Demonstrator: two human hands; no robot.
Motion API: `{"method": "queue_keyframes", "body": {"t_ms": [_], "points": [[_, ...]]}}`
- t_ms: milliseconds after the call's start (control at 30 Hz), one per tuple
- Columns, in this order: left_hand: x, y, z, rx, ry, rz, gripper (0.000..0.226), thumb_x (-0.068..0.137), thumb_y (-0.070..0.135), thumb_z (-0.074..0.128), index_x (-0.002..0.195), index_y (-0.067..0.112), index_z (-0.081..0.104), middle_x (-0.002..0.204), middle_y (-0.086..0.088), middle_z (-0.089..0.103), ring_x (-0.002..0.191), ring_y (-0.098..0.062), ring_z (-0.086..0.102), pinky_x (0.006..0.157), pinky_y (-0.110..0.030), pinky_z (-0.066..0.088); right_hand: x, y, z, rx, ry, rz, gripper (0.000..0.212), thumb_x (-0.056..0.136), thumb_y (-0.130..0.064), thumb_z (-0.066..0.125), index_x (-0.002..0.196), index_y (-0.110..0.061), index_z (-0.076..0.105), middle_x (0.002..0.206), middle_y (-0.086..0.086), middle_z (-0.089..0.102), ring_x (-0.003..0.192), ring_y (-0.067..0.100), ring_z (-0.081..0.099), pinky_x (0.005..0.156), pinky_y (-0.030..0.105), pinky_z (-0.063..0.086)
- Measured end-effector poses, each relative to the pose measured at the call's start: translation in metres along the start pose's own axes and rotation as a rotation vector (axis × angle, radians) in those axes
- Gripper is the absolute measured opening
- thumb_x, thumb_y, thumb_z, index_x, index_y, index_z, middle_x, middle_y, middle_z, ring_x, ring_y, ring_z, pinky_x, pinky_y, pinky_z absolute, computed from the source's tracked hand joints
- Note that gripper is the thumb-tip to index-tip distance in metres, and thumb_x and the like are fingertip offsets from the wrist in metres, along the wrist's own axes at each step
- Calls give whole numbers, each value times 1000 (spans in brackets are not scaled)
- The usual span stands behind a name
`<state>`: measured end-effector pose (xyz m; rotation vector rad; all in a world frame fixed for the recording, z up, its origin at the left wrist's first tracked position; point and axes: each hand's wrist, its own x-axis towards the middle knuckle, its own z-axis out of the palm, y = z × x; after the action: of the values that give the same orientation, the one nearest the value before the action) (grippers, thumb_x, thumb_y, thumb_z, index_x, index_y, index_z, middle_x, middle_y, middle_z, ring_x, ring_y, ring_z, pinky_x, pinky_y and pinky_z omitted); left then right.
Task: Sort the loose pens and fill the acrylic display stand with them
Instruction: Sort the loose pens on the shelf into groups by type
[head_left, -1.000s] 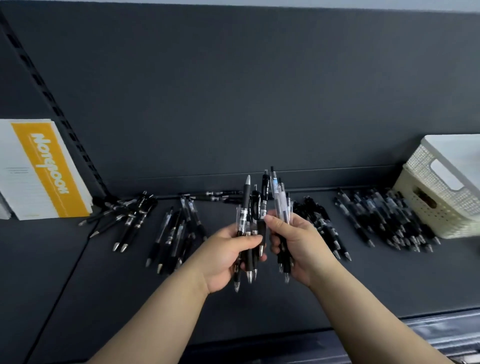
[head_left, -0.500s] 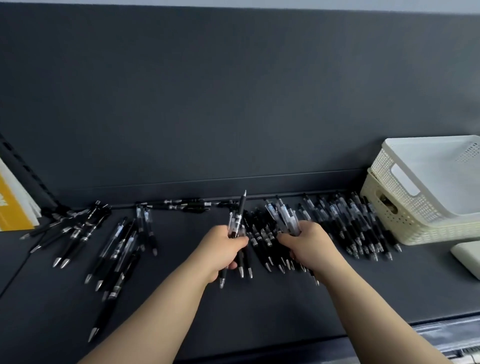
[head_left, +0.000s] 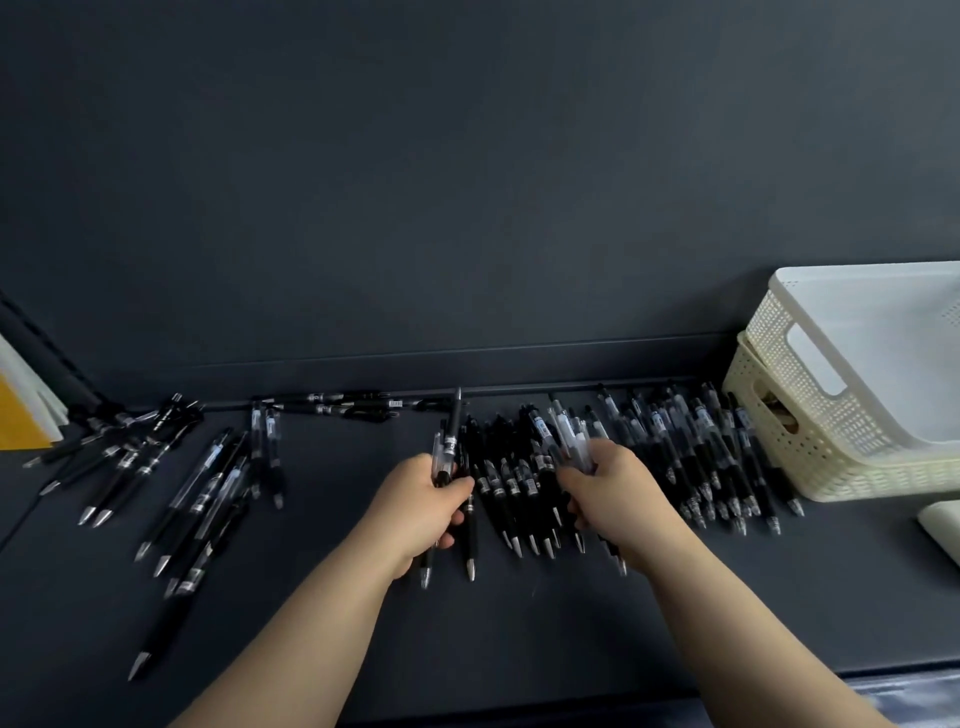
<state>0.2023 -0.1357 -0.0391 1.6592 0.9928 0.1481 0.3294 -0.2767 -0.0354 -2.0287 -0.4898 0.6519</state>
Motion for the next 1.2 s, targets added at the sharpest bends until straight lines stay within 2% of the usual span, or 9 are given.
{"method": "queue_keyframes", "body": {"t_ms": [167, 300, 467, 600, 700, 767, 833, 1067, 1200], "points": [[-1, 6, 1, -96, 41, 77, 15, 92, 19, 59, 107, 17, 56, 78, -1, 55, 62, -11, 51, 48, -22, 43, -5, -7, -2, 294, -93, 11, 7, 90, -7, 53, 88, -12, 58, 67, 3, 56, 55, 12, 52, 49, 24, 44], [-11, 19, 5, -491, -108, 46, 21, 94, 31, 53, 101, 13, 61, 61, 2, 46, 48, -7, 39, 40, -18, 30, -13, -13, -8, 740, -229, 115, 13, 91, -2, 51, 90, -11, 60, 70, 6, 62, 53, 11, 55, 44, 19, 42], [-18, 28, 20, -637, -181, -26, 22, 97, 26, 48, 103, 13, 64, 59, 1, 50, 47, -9, 44, 38, -18, 31, -18, -10, -14, 846, -309, 145, 12, 90, -2, 52, 90, -10, 61, 71, 6, 65, 56, 12, 59, 47, 21, 48], [-22, 34, 39, -660, -203, -49, 18, 96, 23, 50, 100, 14, 66, 67, -1, 55, 52, -11, 57, 42, -21, 42, -22, -9, -23, 707, -264, 89, 11, 91, 0, 51, 91, -8, 59, 69, 6, 61, 55, 11, 58, 47, 20, 48], [-20, 41, 51, -702, -227, -62, 16, 96, 19, 51, 97, 13, 66, 70, -3, 55, 55, -14, 61, 45, -23, 48, -19, -2, -45, 163, 48, -32, 9, 89, -7, 55, 81, -9, 55, 64, 5, 62, 49, 11, 55, 45, 16, 42], [-17, 46, 56, -707, -239, -78, 16, 96, 18, 51, 97, 12, 66, 69, -3, 56, 55, -14, 63, 47, -23, 50, -12, 7, -66, -245, 262, -94, 18, 87, -12, 55, 72, -11, 46, 64, 6, 58, 57, 21, 54, 50, 28, 39], [-15, 52, 62, -696, -255, -83, 16, 96, 17, 51, 98, 12, 66, 70, -3, 57, 56, -15, 63, 48, -24, 51, -6, 15, -81, -435, 360, -97, 28, 86, -14, 54, 66, -14, 35, 60, 2, 47, 61, 25, 43, 56, 33, 27], [-11, 71, 86, -637, -347, -85, 15, 96, 13, 50, 99, 11, 65, 73, -4, 60, 62, -17, 64, 54, -27, 53, 6, 31, -100, -605, 413, -99, 16, 86, -13, 49, 75, -7, 41, 72, 5, 43, 71, 25, 39, 61, 30, 26], [-9, 74, 94, -609, -362, -85, 16, 96, 12, 49, 103, 9, 64, 76, -4, 60, 65, -19, 65, 56, -29, 54, 5, 31, -114, -572, 472, -119, 16, 87, -14, 51, 75, -7, 44, 69, 3, 42, 73, 26, 42, 63, 30, 28]]}}
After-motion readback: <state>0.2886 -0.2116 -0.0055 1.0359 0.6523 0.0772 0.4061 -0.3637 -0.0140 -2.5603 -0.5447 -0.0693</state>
